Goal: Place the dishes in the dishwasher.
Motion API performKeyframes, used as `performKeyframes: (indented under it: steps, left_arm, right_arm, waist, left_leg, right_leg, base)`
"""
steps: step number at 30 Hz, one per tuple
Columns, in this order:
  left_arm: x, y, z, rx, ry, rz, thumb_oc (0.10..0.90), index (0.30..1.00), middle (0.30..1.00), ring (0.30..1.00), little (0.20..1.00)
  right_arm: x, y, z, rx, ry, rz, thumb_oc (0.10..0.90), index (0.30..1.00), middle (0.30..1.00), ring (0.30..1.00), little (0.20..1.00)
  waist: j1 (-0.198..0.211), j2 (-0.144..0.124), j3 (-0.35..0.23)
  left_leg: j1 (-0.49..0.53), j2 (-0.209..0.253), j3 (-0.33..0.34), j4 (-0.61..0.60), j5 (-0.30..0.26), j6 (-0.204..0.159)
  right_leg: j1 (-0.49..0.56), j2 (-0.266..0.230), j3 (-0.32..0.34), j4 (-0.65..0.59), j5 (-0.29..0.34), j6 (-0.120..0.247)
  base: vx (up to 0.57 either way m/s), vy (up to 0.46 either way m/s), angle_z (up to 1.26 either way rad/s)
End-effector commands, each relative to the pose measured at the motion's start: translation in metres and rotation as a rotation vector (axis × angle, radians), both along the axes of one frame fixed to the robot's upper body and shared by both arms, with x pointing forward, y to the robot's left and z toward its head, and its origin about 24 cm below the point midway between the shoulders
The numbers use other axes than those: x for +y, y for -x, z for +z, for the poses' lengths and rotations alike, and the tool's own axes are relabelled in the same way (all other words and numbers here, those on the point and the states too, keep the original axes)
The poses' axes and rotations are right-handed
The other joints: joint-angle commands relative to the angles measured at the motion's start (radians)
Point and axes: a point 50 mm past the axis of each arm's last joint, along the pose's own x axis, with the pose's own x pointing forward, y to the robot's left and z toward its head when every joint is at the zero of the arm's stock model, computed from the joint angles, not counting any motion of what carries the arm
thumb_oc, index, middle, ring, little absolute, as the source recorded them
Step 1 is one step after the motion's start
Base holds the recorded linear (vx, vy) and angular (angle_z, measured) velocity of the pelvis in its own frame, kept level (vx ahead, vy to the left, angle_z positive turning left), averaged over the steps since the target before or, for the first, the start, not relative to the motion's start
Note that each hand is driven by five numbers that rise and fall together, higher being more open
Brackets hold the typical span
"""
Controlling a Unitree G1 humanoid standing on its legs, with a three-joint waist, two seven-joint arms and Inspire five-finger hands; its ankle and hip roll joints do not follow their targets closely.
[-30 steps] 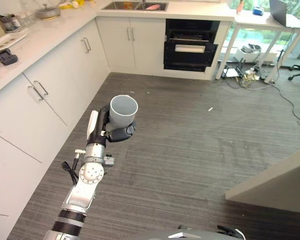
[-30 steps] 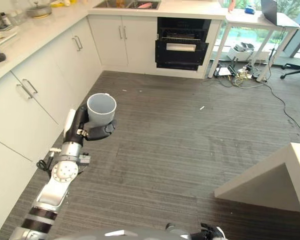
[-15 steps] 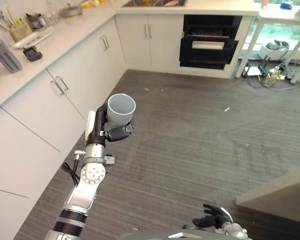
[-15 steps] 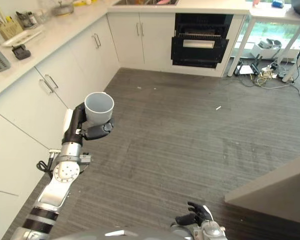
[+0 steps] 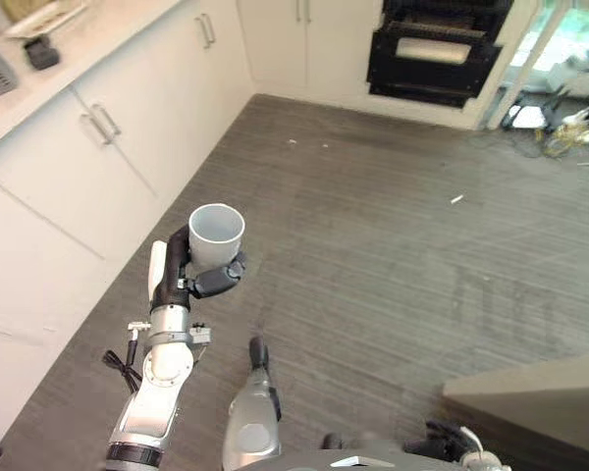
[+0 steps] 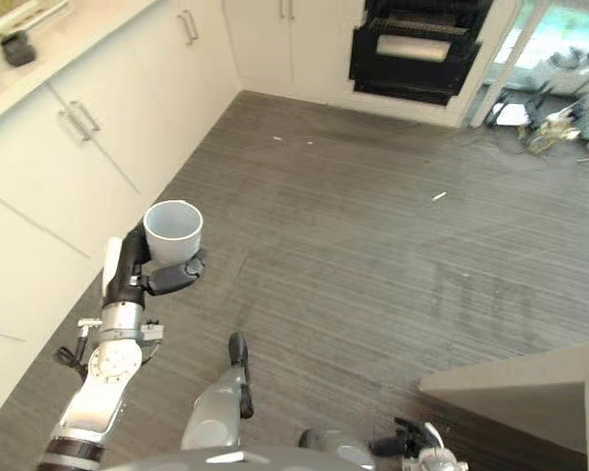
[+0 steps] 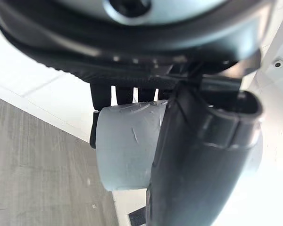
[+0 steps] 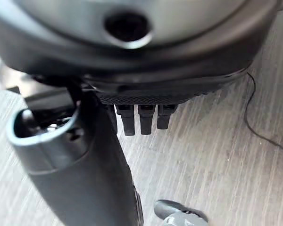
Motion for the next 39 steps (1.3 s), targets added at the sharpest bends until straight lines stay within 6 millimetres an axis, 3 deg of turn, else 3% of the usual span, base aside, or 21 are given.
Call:
performKeyframes:
  steps: [1,3,5,6,7,8,10,11,12,17,19,20,23,24,26,27,28,31,33,35,39]
  left_arm:
    - [-0.016,-0.022,0.093,-0.444,-0.112,-0.125,0.400,0.300,0.300,0.300,0.300]
    - [-0.020,-0.024,0.099,-0.455,-0.138,-0.156,0.400,0.300,0.300,0.300,0.300]
    - [-0.024,-0.028,0.100,-0.451,-0.157,-0.184,0.400,0.300,0.300,0.300,0.300]
    - [-0.026,-0.030,0.098,-0.439,-0.151,-0.202,0.400,0.300,0.300,0.300,0.300]
    - [-0.026,-0.030,0.098,-0.440,-0.151,-0.201,0.400,0.300,0.300,0.300,0.300]
    - [-0.028,-0.031,0.096,-0.434,-0.142,-0.208,0.400,0.300,0.300,0.300,0.300]
    - [-0.034,-0.032,0.093,-0.425,-0.098,-0.243,0.400,0.300,0.300,0.300,0.300]
    - [-0.034,-0.032,0.093,-0.424,-0.098,-0.243,0.400,0.300,0.300,0.300,0.300]
    - [-0.039,-0.035,0.091,-0.416,-0.075,-0.264,0.400,0.300,0.300,0.300,0.300]
    - [-0.046,-0.037,0.086,-0.387,-0.102,-0.288,0.400,0.300,0.300,0.300,0.300]
    - [-0.045,-0.038,0.088,-0.391,-0.068,-0.293,0.400,0.300,0.300,0.300,0.300]
    - [-0.042,-0.036,0.087,-0.390,-0.050,-0.284,0.400,0.300,0.300,0.300,0.300]
    - [-0.043,-0.036,0.090,-0.398,-0.044,-0.302,0.400,0.300,0.300,0.300,0.300]
    - [-0.041,-0.035,0.092,-0.401,-0.049,-0.306,0.400,0.300,0.300,0.300,0.300]
    - [-0.042,-0.035,0.092,-0.400,-0.048,-0.307,0.400,0.300,0.300,0.300,0.300]
    - [-0.038,-0.033,0.088,-0.385,-0.022,-0.304,0.400,0.300,0.300,0.300,0.300]
    - [-0.038,-0.033,0.088,-0.385,-0.020,-0.304,0.400,0.300,0.300,0.300,0.300]
    - [-0.035,-0.031,0.084,-0.368,-0.019,-0.290,0.400,0.300,0.300,0.300,0.300]
    - [-0.040,-0.030,0.080,-0.354,-0.007,-0.298,0.400,0.300,0.300,0.300,0.300]
    - [-0.042,-0.027,0.078,-0.345,-0.025,-0.322,0.400,0.300,0.300,0.300,0.300]
    - [-0.051,-0.027,0.079,-0.338,-0.043,-0.382,0.400,0.300,0.300,0.300,0.300]
  right_arm:
    - [0.003,-0.031,0.006,-0.147,-0.015,-0.051,0.800,0.900,0.900,0.900,0.900]
    - [0.009,-0.037,0.006,-0.179,-0.039,-0.065,0.800,0.900,0.900,0.900,0.900]
    - [0.014,-0.053,0.009,-0.228,-0.056,-0.042,0.800,0.900,0.900,0.900,0.900]
    - [0.016,-0.060,0.011,-0.248,-0.061,-0.030,0.800,0.900,0.900,0.900,0.900]
    - [0.016,-0.061,0.011,-0.249,-0.060,-0.030,0.800,0.900,0.900,0.900,0.900]
    - [0.018,-0.065,0.012,-0.263,-0.066,-0.022,0.800,0.900,0.900,0.900,0.900]
    - [0.014,-0.059,0.011,-0.235,-0.053,-0.001,0.800,0.900,0.900,0.900,0.900]
    - [0.014,-0.059,0.011,-0.235,-0.054,0.000,0.800,0.900,0.900,0.900,0.900]
    - [0.011,-0.047,0.008,-0.195,-0.046,-0.021,0.800,0.900,0.900,0.900,0.900]
    - [0.006,-0.002,-0.001,-0.020,-0.027,-0.050,0.800,0.900,0.900,0.900,0.900]
    - [-0.001,0.007,-0.001,0.020,-0.023,-0.058,0.800,0.900,0.900,0.900,0.900]
    - [-0.010,0.015,0.001,0.024,-0.012,-0.092,0.800,0.900,0.900,0.900,0.900]
    - [-0.016,0.011,0.003,0.004,0.003,-0.114,0.800,0.900,0.900,0.900,0.900]
    - [-0.018,0.007,0.004,-0.021,0.004,-0.150,0.800,0.900,0.900,0.900,0.900]
    - [-0.018,0.007,0.004,-0.021,0.003,-0.151,0.800,0.900,0.900,0.900,0.900]
    - [-0.022,-0.006,0.008,-0.073,0.016,-0.162,0.800,0.900,0.900,0.900,0.900]
    - [-0.023,-0.006,0.008,-0.072,0.018,-0.162,0.800,0.900,0.900,0.900,0.900]
    - [-0.027,-0.022,0.012,-0.125,0.033,-0.140,0.800,0.900,0.900,0.900,0.900]
    - [-0.028,-0.032,0.015,-0.155,0.050,-0.111,0.800,0.900,0.900,0.900,0.900]
    - [-0.020,-0.038,0.013,-0.150,0.042,-0.067,0.800,0.900,0.900,0.900,0.900]
    - [-0.012,-0.028,0.007,-0.110,0.023,-0.076,0.800,0.900,0.900,0.900,0.900]
  waist:
    - [-0.038,0.011,-0.065]
    - [-0.072,0.043,-0.052]
    - [-0.111,0.068,-0.024]
    - [-0.148,0.079,0.000]
    - [-0.149,0.083,-0.003]
    - [-0.168,0.082,0.004]
    - [-0.216,0.061,0.001]
    - [-0.221,0.065,0.001]
    - [-0.255,0.047,-0.005]
    - [-0.287,0.046,-0.013]
    - [-0.287,0.047,-0.021]
    - [-0.276,0.010,-0.010]
    - [-0.238,-0.025,0.025]
    - [-0.218,-0.040,0.034]
    - [-0.215,-0.039,0.034]
    - [-0.192,-0.029,0.033]
    - [-0.190,-0.031,0.033]
    - [-0.175,-0.015,0.027]
    - [-0.155,0.007,0.022]
    - [-0.139,0.021,-0.010]
    - [-0.134,0.001,-0.038]
  left_leg:
    - [0.065,0.051,-0.064,-0.211,0.118,-0.100]
    - [0.141,0.037,-0.073,-0.219,0.068,-0.065]
    - [0.213,0.022,-0.103,-0.231,0.017,-0.040]
    - [0.275,-0.005,-0.146,-0.240,-0.022,-0.033]
    - [0.270,0.000,-0.147,-0.240,-0.019,-0.034]
    - [0.297,-0.017,-0.166,-0.240,-0.038,-0.038]
    - [0.378,-0.057,-0.227,-0.240,-0.116,-0.059]
    - [0.377,-0.053,-0.231,-0.240,-0.114,-0.059]
    - [0.415,-0.071,-0.274,-0.240,-0.156,-0.074]
    - [0.485,-0.046,-0.340,-0.194,-0.201,-0.097]
    - [0.419,-0.035,-0.340,0.054,-0.146,-0.136]
    - [0.318,-0.007,-0.291,0.330,-0.054,-0.163]
    - [0.178,0.023,-0.217,0.578,-0.055,-0.198]
    - [0.095,0.092,-0.112,0.566,-0.044,-0.208]
    - [0.097,0.093,-0.110,0.568,-0.047,-0.208]
    - [0.025,0.147,-0.055,0.393,-0.028,-0.202]
    - [0.035,0.142,-0.050,0.383,-0.027,-0.202]
    - [0.042,0.158,-0.063,0.141,-0.010,-0.187]
    - [0.056,0.193,-0.187,-0.150,0.052,-0.197]
    - [0.057,0.192,-0.225,-0.163,0.092,-0.216]
    - [0.056,0.143,-0.197,-0.112,0.079,-0.198]
  right_leg:
    - [0.069,-0.183,0.055,0.217,0.497,0.182]
    - [-0.024,-0.166,0.070,0.423,0.558,0.177]
    - [-0.143,-0.092,0.088,0.565,0.490,0.169]
    - [-0.282,-0.038,0.088,0.583,0.390,0.160]
    - [-0.286,-0.034,0.085,0.580,0.395,0.157]
    - [-0.334,-0.032,0.075,0.512,0.361,0.145]
    - [-0.407,-0.043,0.067,0.119,0.307,0.119]
    - [-0.396,-0.040,0.060,0.098,0.318,0.118]
    - [-0.420,-0.027,0.147,-0.079,0.333,0.129]
    - [-0.392,-0.004,0.215,-0.097,0.369,0.119]
    - [-0.339,0.001,0.188,-0.116,0.361,0.074]
    - [-0.264,-0.017,0.166,-0.129,0.331,0.046]
    - [-0.178,-0.036,0.143,-0.159,0.303,0.016]
    - [-0.115,-0.053,0.120,-0.190,0.287,0.008]
    - [-0.112,-0.052,0.121,-0.194,0.287,0.008]
    - [-0.045,-0.055,0.114,-0.221,0.255,0.016]
    - [-0.041,-0.059,0.116,-0.223,0.254,0.016]
    - [-0.003,-0.055,0.137,-0.225,0.212,0.034]
    - [0.052,-0.069,0.173,-0.203,0.158,0.058]
    - [0.117,-0.076,0.235,-0.206,0.133,0.080]
    - [0.105,-0.125,0.251,-0.145,0.232,0.119]
  base:
    - [0.51,0.264,-0.01]
    - [0.55,0.287,0.02]
    - [0.71,0.257,0.42]
    - [0.58,0.150,0.59]
    - [0.54,0.081,0.59]
    - [0.57,-0.039,0.44]
    - [0.80,-0.128,0.69]
    - [0.70,-0.221,0.76]
    - [0.40,-0.118,0.80]
    - [0.48,-0.239,1.34]
    - [0.40,-0.357,0.16]
    - [0.57,-0.527,-0.23]
    - [0.34,-0.300,0.46]
    - [0.37,-0.245,0.13]
    - [0.37,-0.046,-0.22]
    - [0.49,0.028,-0.11]
    - [0.67,0.064,-0.45]
    - [0.48,0.161,-0.49]
    - [0.71,0.216,-0.62]
    - [0.78,0.173,-0.64]
    - [0.44,0.111,-0.59]
